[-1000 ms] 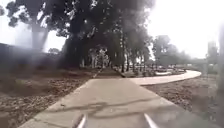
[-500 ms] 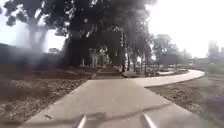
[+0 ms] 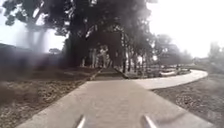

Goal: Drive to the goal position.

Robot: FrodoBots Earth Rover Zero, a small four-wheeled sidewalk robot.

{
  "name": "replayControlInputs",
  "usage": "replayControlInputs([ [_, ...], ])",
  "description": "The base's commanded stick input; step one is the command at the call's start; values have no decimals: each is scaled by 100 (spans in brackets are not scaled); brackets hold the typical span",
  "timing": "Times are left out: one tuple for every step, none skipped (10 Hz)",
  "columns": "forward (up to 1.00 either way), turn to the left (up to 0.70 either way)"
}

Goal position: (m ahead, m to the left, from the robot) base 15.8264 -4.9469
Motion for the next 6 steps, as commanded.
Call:
replayControlInputs([
  [85,0],
  [85,0],
  [85,0],
  [85,0],
  [85,0],
  [85,0],
])
